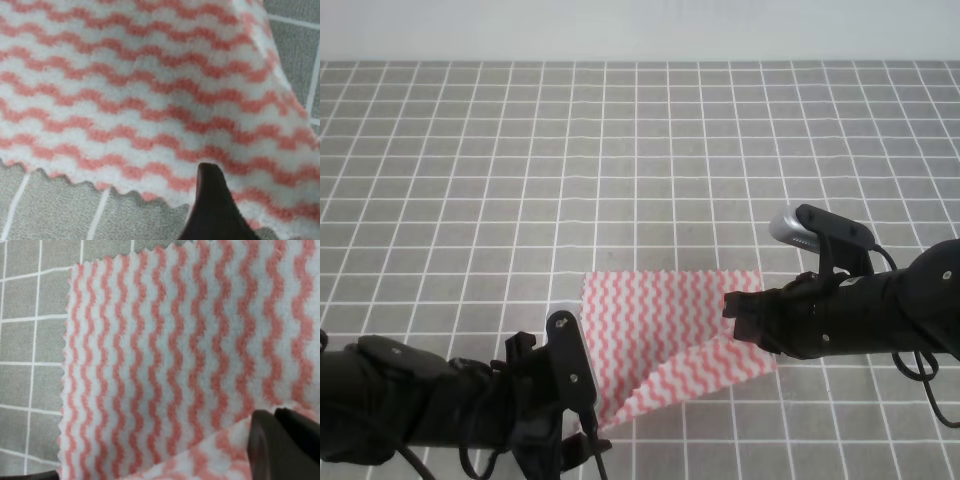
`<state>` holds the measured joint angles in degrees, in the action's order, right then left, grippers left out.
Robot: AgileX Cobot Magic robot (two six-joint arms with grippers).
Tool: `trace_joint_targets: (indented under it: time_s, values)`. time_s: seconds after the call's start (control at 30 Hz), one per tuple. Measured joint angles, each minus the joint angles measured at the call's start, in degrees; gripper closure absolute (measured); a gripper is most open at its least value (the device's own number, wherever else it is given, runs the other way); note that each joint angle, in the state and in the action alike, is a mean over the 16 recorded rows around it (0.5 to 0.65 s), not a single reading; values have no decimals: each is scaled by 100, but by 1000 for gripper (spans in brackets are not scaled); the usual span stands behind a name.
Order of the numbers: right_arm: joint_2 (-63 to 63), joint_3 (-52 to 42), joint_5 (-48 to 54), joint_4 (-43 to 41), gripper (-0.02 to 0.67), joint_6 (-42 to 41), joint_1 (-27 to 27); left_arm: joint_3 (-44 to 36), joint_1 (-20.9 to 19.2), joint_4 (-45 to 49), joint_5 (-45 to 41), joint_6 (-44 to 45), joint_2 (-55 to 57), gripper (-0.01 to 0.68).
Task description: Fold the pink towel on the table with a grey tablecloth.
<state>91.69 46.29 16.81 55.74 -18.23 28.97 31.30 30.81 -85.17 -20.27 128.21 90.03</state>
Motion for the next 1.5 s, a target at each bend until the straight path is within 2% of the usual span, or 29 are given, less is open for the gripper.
trace_joint_targets:
  time_s: [0.23, 0.47, 0.77, 1.07, 1.5]
  values:
    - [0, 0, 1, 0, 664, -4, 0, 4, -1, 0, 28, 26, 14, 369]
    - [5, 0, -1, 0, 664, -9, 1, 4, -1, -83, 6, 91, 14, 514]
    - [5, 0, -69, 0, 664, -3, 1, 27, -1, -774, 109, 120, 14, 646]
    - [0, 0, -258, 0, 664, 6, -2, 285, 0, -1463, 419, 30, -1, 673]
    - [128, 8, -445, 44, 664, 6, -125, 931, 1, -1561, 985, -43, 272, 675]
